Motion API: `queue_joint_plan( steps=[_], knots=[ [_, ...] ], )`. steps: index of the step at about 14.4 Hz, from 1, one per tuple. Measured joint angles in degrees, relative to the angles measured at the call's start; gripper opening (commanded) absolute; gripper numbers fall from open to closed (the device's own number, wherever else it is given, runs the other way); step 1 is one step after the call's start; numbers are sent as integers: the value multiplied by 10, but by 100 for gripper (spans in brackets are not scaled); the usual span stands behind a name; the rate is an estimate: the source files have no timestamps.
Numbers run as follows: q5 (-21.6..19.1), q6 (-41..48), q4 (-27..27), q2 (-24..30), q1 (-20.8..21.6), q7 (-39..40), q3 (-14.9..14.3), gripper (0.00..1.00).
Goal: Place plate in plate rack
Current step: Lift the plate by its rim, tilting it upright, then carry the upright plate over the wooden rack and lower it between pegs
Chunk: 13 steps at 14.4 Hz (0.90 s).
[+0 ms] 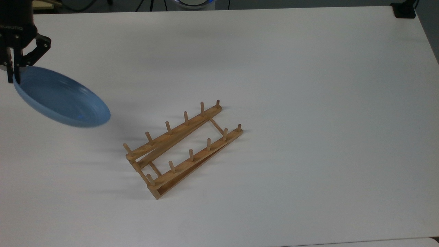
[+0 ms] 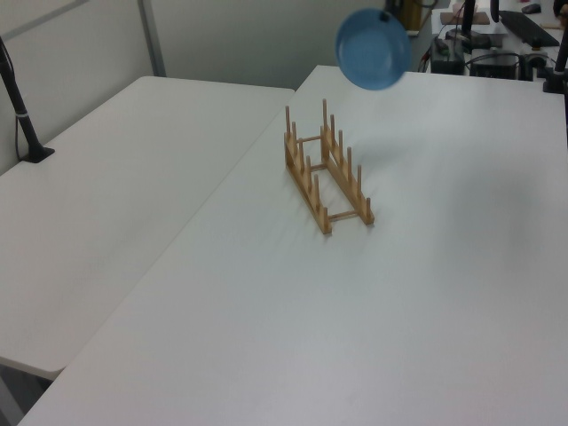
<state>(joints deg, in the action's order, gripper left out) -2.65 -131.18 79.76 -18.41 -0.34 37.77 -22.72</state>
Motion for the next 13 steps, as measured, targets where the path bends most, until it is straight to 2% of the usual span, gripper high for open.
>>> queue_joint_plan(
  steps=[2,3,6,8,11,13],
  knots=[
    [24,-44,-1,3,40,-25,-12,0],
    [50,-53,-2,3,63,-46,-22,0],
    [162,-58,-1,3,114,-134,-32,0],
    [254,-59,-1,0,141,-224,-31,0],
    [346,-59,0,-16,162,-304,-23,0],
    [372,-60,-1,-31,177,-335,-21,0]
  ],
)
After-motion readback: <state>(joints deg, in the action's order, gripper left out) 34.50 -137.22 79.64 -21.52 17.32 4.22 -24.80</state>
